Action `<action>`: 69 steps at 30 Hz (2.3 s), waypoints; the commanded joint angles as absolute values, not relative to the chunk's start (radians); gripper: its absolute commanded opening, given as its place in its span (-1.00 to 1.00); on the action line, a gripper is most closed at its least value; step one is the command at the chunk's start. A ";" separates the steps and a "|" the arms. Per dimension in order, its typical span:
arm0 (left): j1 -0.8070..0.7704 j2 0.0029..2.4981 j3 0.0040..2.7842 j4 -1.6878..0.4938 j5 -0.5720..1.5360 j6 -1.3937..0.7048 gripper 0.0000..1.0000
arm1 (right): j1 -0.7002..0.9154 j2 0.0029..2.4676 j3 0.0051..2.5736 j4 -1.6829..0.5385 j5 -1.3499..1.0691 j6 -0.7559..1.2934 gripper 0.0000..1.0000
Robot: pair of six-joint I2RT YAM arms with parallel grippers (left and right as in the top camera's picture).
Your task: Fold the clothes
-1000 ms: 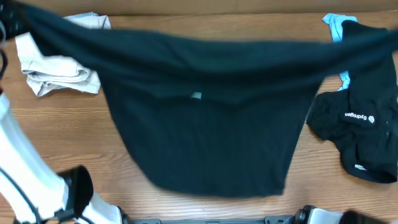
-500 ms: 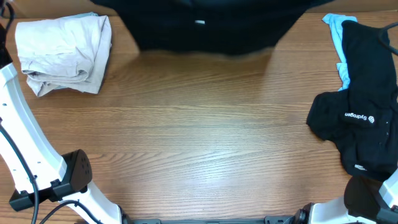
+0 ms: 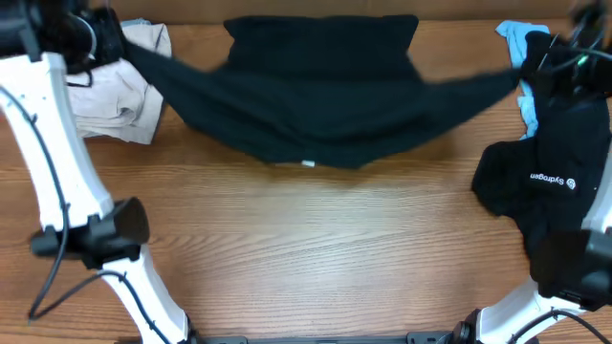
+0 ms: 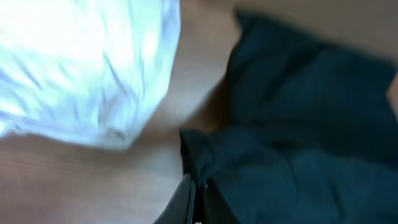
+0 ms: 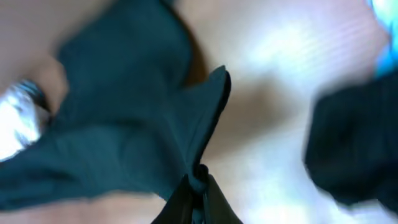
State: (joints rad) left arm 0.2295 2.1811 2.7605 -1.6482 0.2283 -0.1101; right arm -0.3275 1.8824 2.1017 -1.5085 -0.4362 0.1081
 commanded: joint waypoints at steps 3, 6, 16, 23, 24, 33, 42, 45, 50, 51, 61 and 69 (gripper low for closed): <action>0.220 2.251 2.728 -1.690 0.226 -0.035 -0.92 | -0.333 1.858 1.882 -1.523 -0.305 0.070 -0.85; 0.200 2.254 2.667 -1.690 0.210 -0.024 -0.92 | -0.334 1.858 1.752 -1.484 -0.288 0.069 -0.84; 0.164 2.254 2.569 -1.690 0.093 -0.022 -0.46 | -0.334 1.854 1.648 -1.451 -0.289 0.052 0.04; 0.164 2.240 2.598 -1.689 0.071 -0.029 0.39 | -0.322 1.814 1.650 -1.446 -0.397 -0.006 0.48; 0.164 2.234 2.612 -1.689 0.073 -0.031 0.43 | -0.313 1.800 1.650 -1.445 -0.414 -0.009 0.50; 0.162 2.017 2.735 -1.689 0.079 -0.060 0.92 | -0.071 1.586 1.638 -1.460 -0.415 0.051 0.54; 0.157 1.866 2.735 -1.689 0.078 -0.059 1.00 | 0.345 1.549 1.433 -1.220 -0.231 0.379 0.40; 0.157 1.865 2.732 -1.689 0.078 -0.059 0.99 | 0.439 1.549 1.303 -1.082 -0.180 0.479 0.30; 0.157 1.865 2.703 -1.689 0.078 -0.059 1.00 | 0.551 1.551 1.119 -0.857 -0.133 0.503 0.15; 0.157 1.868 2.701 -1.689 0.078 -0.059 1.00 | 0.566 1.552 1.092 -0.825 -0.120 0.502 0.13; 0.157 1.905 2.697 -1.689 0.087 -0.059 1.00 | 0.587 1.631 0.972 -0.585 -0.081 0.403 -0.10; 0.157 1.973 2.697 -1.684 0.125 -0.051 1.00 | 0.587 1.737 0.972 -0.546 -0.083 0.336 -0.11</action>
State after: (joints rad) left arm 0.1600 1.9354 2.7014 -1.6859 0.1032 -0.0521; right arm 0.5888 1.7084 0.9802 -0.5560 -0.0963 0.3744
